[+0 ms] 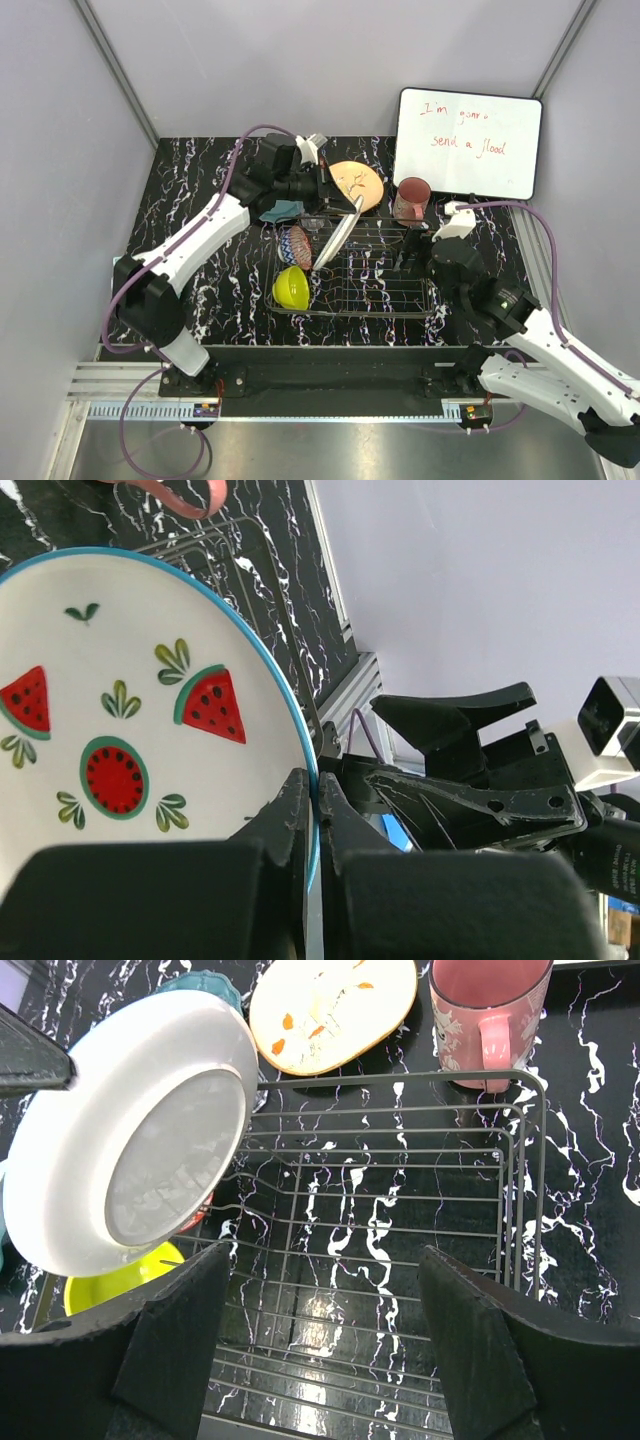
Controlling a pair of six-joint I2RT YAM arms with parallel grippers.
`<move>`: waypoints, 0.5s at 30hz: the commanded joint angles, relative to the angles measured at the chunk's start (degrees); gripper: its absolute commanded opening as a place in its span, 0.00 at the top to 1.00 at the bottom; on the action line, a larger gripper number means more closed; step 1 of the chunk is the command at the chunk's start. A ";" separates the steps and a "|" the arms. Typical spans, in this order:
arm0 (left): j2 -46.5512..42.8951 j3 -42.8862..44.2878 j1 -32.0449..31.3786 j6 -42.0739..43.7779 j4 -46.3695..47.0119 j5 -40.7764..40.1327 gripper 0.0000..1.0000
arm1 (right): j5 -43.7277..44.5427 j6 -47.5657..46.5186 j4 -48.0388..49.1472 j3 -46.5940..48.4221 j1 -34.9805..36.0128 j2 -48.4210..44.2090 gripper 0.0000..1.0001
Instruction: Load the mixed dishes into the dish rack
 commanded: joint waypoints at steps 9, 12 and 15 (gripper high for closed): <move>-3.10 -6.78 -0.93 4.22 5.43 3.12 1.00 | 0.74 -0.42 0.40 2.42 -0.16 0.63 0.13; -3.72 -9.33 -1.01 4.48 5.42 3.03 1.00 | 1.18 0.63 0.57 2.68 -0.07 2.12 0.09; -3.98 -10.92 -0.93 4.48 6.13 2.42 1.00 | -2.68 1.34 3.98 3.21 -0.16 4.93 0.08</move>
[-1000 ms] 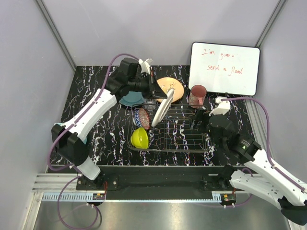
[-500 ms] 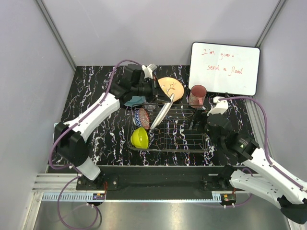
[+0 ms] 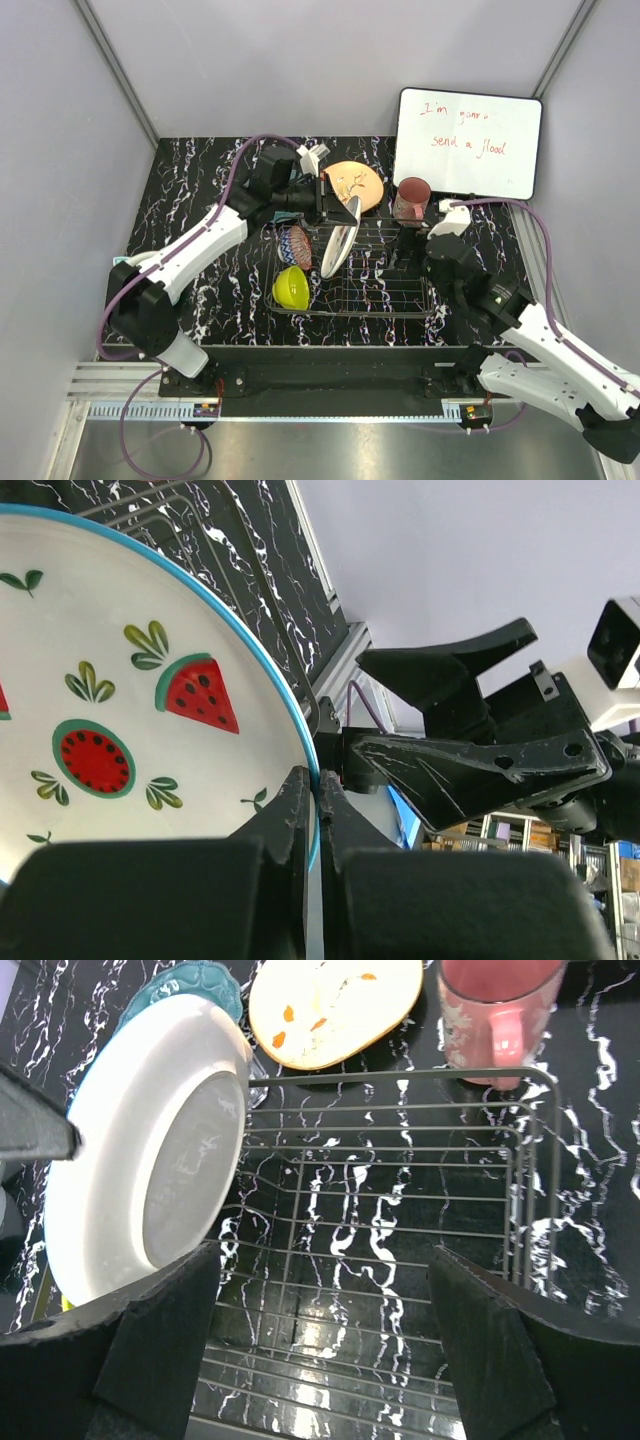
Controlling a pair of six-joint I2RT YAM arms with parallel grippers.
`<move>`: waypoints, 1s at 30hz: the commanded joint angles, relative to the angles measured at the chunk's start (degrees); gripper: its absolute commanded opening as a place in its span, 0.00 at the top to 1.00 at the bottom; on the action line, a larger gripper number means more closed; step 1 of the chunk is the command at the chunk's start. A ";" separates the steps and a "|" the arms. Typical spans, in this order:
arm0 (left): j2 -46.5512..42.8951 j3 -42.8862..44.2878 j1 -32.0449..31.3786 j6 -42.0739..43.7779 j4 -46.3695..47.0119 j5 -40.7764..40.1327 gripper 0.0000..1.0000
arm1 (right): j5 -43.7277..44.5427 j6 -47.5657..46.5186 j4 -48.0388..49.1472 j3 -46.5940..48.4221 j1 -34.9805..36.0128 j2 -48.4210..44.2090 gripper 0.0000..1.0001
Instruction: Load the mixed dishes into the dish rack
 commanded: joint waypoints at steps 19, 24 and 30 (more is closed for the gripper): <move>2.53 1.74 0.28 4.71 -0.93 -3.04 1.00 | -5.15 -2.46 7.50 15.91 15.66 21.06 0.00; 2.44 2.27 0.28 4.89 -1.02 -3.13 1.00 | -3.92 -0.62 4.69 16.71 15.84 24.13 0.00; 2.17 2.53 0.28 5.41 -1.28 -3.13 1.00 | 0.72 -0.78 3.54 16.18 15.84 26.15 0.05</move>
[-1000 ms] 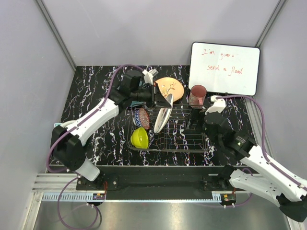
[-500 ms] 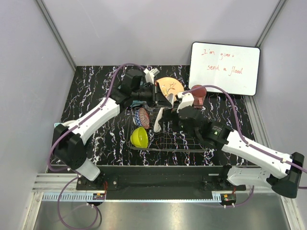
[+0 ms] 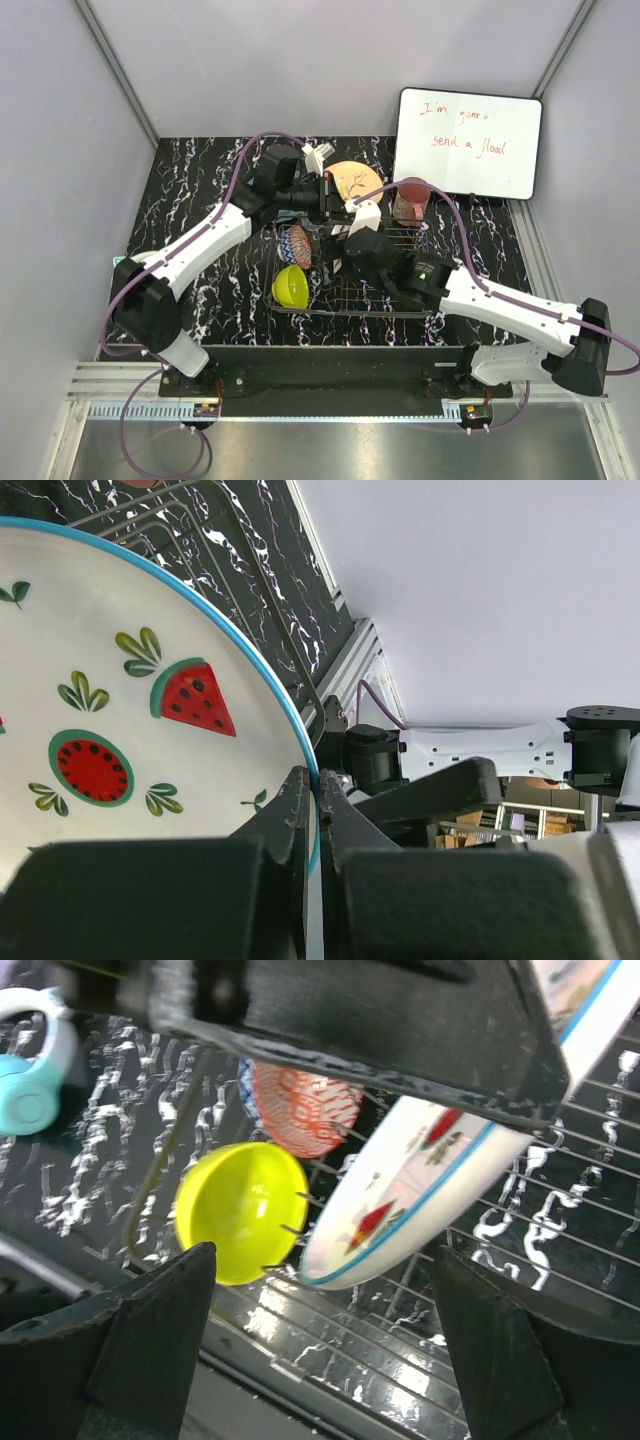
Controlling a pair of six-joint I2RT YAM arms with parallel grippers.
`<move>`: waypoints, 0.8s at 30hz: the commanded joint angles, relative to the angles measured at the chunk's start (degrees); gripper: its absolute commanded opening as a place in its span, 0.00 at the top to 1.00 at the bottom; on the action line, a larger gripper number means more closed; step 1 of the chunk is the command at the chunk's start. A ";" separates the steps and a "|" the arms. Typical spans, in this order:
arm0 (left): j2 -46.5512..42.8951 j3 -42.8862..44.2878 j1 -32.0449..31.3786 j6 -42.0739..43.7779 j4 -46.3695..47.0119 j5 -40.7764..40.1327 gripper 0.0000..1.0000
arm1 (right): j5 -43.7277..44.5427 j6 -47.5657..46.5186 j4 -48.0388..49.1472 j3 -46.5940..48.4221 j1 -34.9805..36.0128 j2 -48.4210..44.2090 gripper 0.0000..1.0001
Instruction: Load the mixed dishes into the dish rack
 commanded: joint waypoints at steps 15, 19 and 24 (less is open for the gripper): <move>-0.21 2.42 1.02 4.34 -1.94 -2.80 1.00 | 15.06 -1.30 4.70 0.63 0.39 7.09 0.57; 0.05 4.09 2.16 4.96 -2.47 -2.18 1.00 | 15.50 -2.88 4.53 0.11 0.39 5.16 0.87; -1.62 5.06 4.00 6.19 -3.17 -0.95 1.00 | 16.20 -6.30 4.53 -1.91 0.39 1.91 1.00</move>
